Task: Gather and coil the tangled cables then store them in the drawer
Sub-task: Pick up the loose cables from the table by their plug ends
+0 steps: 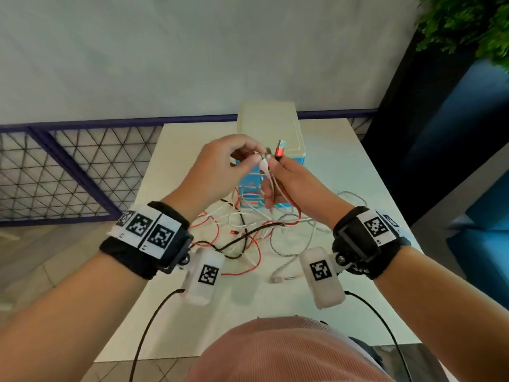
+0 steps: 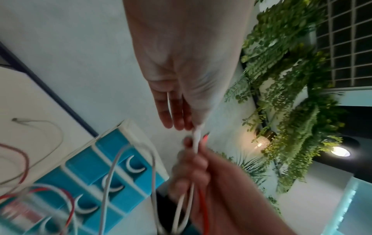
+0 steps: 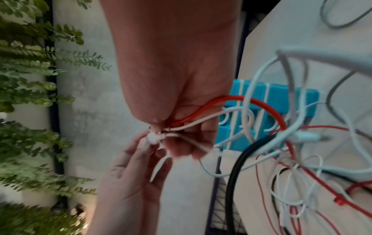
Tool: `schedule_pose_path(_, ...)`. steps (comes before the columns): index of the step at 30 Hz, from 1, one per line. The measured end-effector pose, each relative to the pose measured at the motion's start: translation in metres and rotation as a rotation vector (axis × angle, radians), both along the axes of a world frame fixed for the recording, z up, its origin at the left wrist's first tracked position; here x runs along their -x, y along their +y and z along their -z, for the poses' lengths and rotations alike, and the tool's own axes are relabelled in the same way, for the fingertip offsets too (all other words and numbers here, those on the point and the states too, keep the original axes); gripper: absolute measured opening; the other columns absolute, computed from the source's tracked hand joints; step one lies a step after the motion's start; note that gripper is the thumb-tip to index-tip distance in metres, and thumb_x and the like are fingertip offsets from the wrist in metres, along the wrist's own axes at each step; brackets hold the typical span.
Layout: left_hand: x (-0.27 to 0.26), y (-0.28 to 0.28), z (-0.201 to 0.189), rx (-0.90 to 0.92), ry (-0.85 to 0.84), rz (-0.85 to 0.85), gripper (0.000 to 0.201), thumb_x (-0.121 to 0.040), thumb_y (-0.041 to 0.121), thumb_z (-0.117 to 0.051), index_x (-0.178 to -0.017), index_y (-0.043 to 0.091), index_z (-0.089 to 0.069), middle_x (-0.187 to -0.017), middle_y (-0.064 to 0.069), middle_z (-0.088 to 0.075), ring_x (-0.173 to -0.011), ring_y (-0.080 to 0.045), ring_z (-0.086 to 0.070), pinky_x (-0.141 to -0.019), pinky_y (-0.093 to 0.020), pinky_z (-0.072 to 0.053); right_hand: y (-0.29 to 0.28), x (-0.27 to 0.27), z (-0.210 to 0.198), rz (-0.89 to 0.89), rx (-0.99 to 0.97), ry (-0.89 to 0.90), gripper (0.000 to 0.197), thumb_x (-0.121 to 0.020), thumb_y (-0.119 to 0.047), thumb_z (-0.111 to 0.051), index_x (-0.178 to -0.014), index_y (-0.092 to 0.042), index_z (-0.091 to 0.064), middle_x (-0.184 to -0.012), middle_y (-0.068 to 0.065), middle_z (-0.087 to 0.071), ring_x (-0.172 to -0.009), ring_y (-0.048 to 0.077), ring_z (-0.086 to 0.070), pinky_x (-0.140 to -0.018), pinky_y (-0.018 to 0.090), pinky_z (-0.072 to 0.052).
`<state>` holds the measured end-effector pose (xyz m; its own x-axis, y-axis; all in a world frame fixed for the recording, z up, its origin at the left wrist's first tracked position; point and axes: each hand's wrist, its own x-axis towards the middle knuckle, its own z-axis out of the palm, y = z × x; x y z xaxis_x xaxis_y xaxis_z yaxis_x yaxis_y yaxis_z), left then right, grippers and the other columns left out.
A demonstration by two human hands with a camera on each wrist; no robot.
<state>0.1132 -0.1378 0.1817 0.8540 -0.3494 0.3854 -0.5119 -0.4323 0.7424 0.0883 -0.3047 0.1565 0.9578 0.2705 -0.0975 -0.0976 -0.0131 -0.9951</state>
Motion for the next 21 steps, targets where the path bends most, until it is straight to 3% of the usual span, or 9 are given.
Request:
schedule_pose_path(3,0.002,-0.008,0.012,0.258,0.153,-0.072,0.017,-0.093,0.016,-0.057,-0.109,0.019,-0.052,-0.091,-0.008,-0.064,-0.080,-0.015,-0.066,-0.071,-0.025,-0.057,0.011,-0.009,-0.004,0.056,-0.113,-0.025,0.023,-0.106,-0.026,-0.034,-0.090,-0.015,-0.046,-0.064,0.000,-0.034,-0.050,0.012,-0.038,-0.052,0.023,-0.039)
schedule_pose_path(5,0.013,-0.015,0.023,0.380,0.336,-0.102,0.017,-0.095,0.029,-0.053,-0.102,0.020,-0.040,-0.091,-0.011,-0.057,-0.078,-0.017,-0.064,-0.067,-0.026,-0.058,0.015,-0.014,-0.005,0.117,-0.135,-0.063,0.022,-0.106,-0.020,-0.033,-0.091,-0.014,-0.048,-0.063,-0.002,-0.034,-0.052,0.011,-0.036,-0.050,0.021,-0.039)
schedule_pose_path(6,0.019,-0.016,0.032,0.327,0.395,-0.107,0.020,-0.094,0.037,-0.051,-0.096,0.021,-0.038,-0.087,-0.009,-0.055,-0.075,-0.015,-0.061,-0.063,-0.023,-0.056,0.015,-0.017,-0.005,0.139,-0.125,-0.097,0.021,-0.106,-0.018,-0.033,-0.096,-0.013,-0.052,-0.062,-0.004,-0.036,-0.053,0.012,-0.037,-0.051,0.021,-0.040)
schedule_pose_path(9,0.039,-0.016,0.057,0.024,0.425,0.076,0.027,-0.096,0.043,-0.045,-0.082,0.020,-0.042,-0.067,0.002,-0.050,-0.056,-0.011,-0.049,-0.054,-0.029,-0.045,0.010,-0.021,-0.009,0.174,-0.087,-0.166,0.021,-0.106,-0.017,-0.033,-0.104,-0.011,-0.053,-0.062,-0.005,-0.038,-0.055,0.012,-0.041,-0.054,0.024,-0.042)
schedule_pose_path(11,0.049,-0.010,0.074,-0.228,0.393,0.209,0.027,-0.099,0.040,-0.037,-0.076,0.028,-0.044,-0.064,0.005,-0.052,-0.055,-0.010,-0.051,-0.057,-0.030,-0.044,0.006,-0.022,-0.013,0.195,-0.062,-0.178,0.020,-0.106,-0.019,-0.033,-0.103,-0.010,-0.051,-0.066,-0.003,-0.037,-0.052,0.011,-0.042,-0.056,0.027,-0.042)
schedule_pose_path(14,0.056,0.007,0.098,-0.620,0.310,0.218,0.026,-0.098,0.049,-0.028,-0.091,0.034,-0.049,-0.086,-0.004,-0.065,-0.079,-0.023,-0.063,-0.073,-0.039,-0.050,-0.004,-0.023,-0.018,0.242,-0.051,-0.204,0.020,-0.106,-0.023,-0.033,-0.099,-0.014,-0.049,-0.065,-0.005,-0.035,-0.047,0.009,-0.038,-0.053,0.027,-0.042)
schedule_pose_path(17,0.051,0.029,0.128,-0.973,0.289,0.168,0.040,-0.100,0.045,-0.028,-0.123,0.021,-0.049,-0.110,-0.008,-0.065,-0.100,-0.031,-0.062,-0.080,-0.037,-0.046,-0.016,-0.024,-0.024,0.281,-0.062,-0.197,0.019,-0.106,-0.025,-0.034,-0.098,-0.016,-0.049,-0.063,-0.007,-0.036,-0.046,0.008,-0.036,-0.049,0.024,-0.041)
schedule_pose_path(19,0.045,0.040,0.142,-1.152,0.331,0.168,0.036,-0.100,0.041,-0.031,-0.125,0.020,-0.046,-0.114,-0.008,-0.064,-0.102,-0.031,-0.061,-0.077,-0.036,-0.044,-0.021,-0.023,-0.025,0.286,-0.115,-0.167,0.018,-0.106,-0.025,-0.035,-0.098,-0.015,-0.049,-0.064,-0.006,-0.034,-0.046,0.008,-0.034,-0.046,0.022,-0.038)
schedule_pose_path(21,0.034,0.046,0.145,-1.158,0.429,0.182,0.030,-0.096,0.039,-0.039,-0.117,0.019,-0.047,-0.111,-0.006,-0.063,-0.100,-0.029,-0.060,-0.075,-0.035,-0.041,-0.022,-0.022,-0.024,0.284,-0.181,-0.126,0.018,-0.106,-0.024,-0.036,-0.098,-0.013,-0.048,-0.063,-0.005,-0.032,-0.046,0.008,-0.032,-0.045,0.021,-0.033)
